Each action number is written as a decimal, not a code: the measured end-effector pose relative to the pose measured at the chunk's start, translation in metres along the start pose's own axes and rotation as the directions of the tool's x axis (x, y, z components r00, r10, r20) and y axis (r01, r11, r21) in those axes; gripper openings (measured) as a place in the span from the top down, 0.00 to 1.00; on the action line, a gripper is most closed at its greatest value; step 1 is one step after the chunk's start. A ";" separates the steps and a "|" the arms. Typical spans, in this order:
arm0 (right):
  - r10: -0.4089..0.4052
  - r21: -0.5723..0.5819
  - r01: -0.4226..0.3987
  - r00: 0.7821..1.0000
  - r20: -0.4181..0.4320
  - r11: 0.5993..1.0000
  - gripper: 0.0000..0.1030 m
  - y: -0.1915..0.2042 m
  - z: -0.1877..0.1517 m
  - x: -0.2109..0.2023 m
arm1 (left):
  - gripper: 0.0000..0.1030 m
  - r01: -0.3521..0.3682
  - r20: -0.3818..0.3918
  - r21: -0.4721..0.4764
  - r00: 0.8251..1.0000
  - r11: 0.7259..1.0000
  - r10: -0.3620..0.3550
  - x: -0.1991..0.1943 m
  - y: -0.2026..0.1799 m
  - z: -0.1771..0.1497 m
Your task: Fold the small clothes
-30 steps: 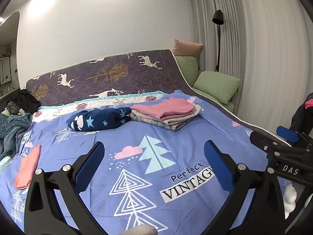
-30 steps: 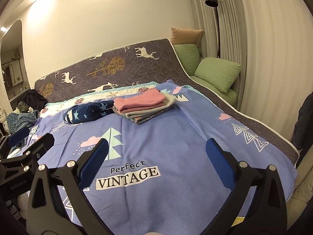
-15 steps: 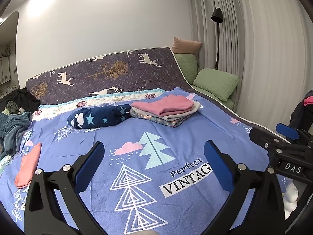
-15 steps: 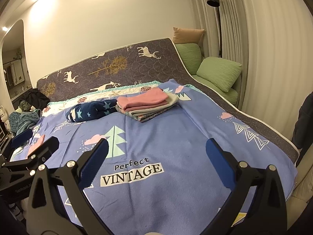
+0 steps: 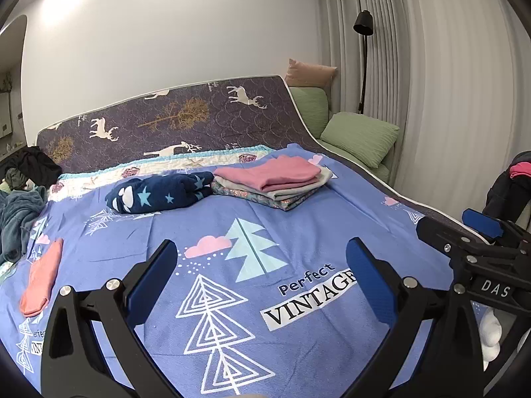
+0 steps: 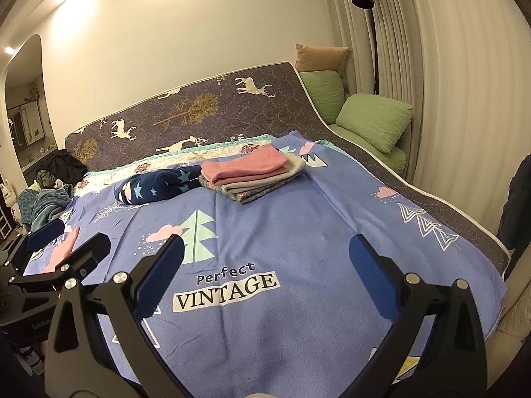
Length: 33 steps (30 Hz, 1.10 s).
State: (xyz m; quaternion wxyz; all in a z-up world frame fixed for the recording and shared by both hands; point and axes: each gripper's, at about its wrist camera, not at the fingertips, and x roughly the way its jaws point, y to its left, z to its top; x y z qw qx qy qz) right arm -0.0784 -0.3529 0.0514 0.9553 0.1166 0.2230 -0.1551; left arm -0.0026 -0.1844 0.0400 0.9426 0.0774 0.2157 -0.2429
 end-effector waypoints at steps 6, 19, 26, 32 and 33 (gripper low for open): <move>0.002 -0.002 -0.002 1.000 -0.002 1.000 0.02 0.000 -0.001 0.000 | 0.01 0.007 -0.010 -0.005 1.000 1.000 -0.007 0.002 0.000 -0.002; 0.008 -0.006 -0.008 1.000 -0.012 1.000 0.02 0.004 -0.005 0.000 | 0.01 0.022 -0.025 -0.022 0.999 1.000 -0.023 0.003 0.003 -0.004; 0.008 -0.007 -0.008 1.000 -0.016 1.000 0.02 0.005 -0.005 0.001 | 0.01 0.021 -0.026 -0.029 0.999 0.999 -0.022 0.003 0.007 -0.005; 0.011 -0.008 -0.011 1.000 -0.020 1.000 0.02 0.005 -0.006 0.002 | 0.01 0.022 -0.030 -0.030 0.999 0.999 -0.023 0.003 0.008 -0.006; 0.011 -0.009 -0.011 1.000 -0.020 1.000 0.02 0.006 -0.006 0.002 | 0.01 0.021 -0.030 -0.031 0.999 0.999 -0.022 0.003 0.008 -0.006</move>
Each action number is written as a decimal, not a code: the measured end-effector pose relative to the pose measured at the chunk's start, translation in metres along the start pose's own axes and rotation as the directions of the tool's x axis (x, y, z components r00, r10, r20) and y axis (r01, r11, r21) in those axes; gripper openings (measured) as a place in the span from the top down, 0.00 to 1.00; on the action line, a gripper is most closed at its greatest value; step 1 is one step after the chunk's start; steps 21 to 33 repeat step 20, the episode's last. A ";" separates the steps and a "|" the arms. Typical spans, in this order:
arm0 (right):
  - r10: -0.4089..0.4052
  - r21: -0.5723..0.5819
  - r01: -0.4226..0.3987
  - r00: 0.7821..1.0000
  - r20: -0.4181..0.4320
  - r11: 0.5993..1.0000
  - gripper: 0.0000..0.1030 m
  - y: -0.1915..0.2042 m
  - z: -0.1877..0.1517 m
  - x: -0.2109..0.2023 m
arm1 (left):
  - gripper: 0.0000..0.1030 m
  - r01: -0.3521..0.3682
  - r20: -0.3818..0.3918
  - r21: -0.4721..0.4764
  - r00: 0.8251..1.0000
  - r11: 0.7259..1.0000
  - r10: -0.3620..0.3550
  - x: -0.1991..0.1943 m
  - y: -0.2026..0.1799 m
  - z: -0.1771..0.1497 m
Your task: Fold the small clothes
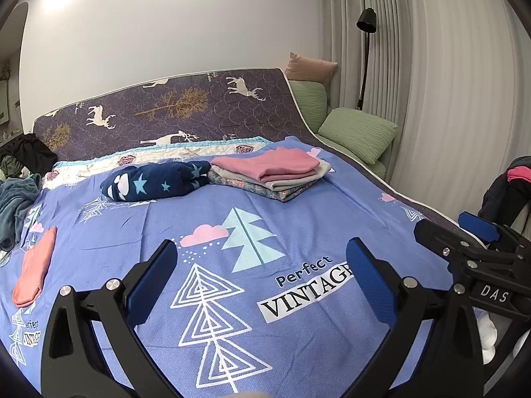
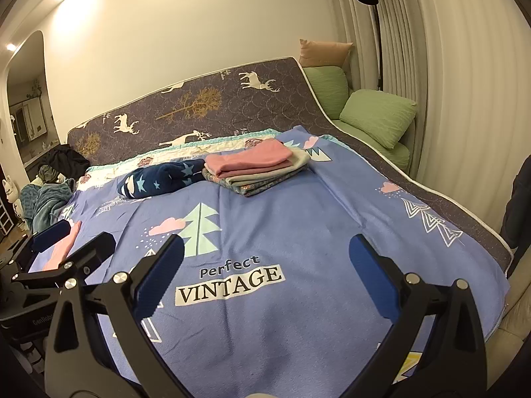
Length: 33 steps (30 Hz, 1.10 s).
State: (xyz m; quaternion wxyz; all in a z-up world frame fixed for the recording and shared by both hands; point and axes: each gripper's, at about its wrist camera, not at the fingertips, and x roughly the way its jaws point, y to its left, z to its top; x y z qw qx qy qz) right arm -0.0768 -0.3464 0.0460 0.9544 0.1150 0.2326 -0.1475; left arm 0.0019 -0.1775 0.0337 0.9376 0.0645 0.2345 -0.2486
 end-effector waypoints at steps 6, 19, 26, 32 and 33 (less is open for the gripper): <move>-0.001 0.000 0.001 1.000 0.000 1.000 0.02 0.000 0.000 0.000 | 0.01 0.000 0.000 0.002 1.000 1.000 0.000 0.000 0.000 0.000; 0.001 0.000 -0.001 1.000 -0.005 1.000 0.02 0.000 -0.002 0.002 | 0.01 0.000 -0.012 -0.005 1.000 1.000 -0.001 0.003 0.001 -0.002; 0.001 0.000 -0.001 1.000 -0.006 1.000 0.02 0.001 -0.002 0.002 | 0.01 0.001 -0.013 -0.005 1.000 1.000 -0.001 0.003 0.001 -0.003; 0.001 0.000 -0.001 1.000 -0.006 1.000 0.02 0.001 -0.002 0.002 | 0.01 0.001 -0.013 -0.005 1.000 1.000 -0.001 0.003 0.001 -0.003; 0.001 0.000 -0.001 1.000 -0.006 1.000 0.02 0.001 -0.002 0.002 | 0.01 0.001 -0.013 -0.005 1.000 1.000 -0.001 0.003 0.001 -0.003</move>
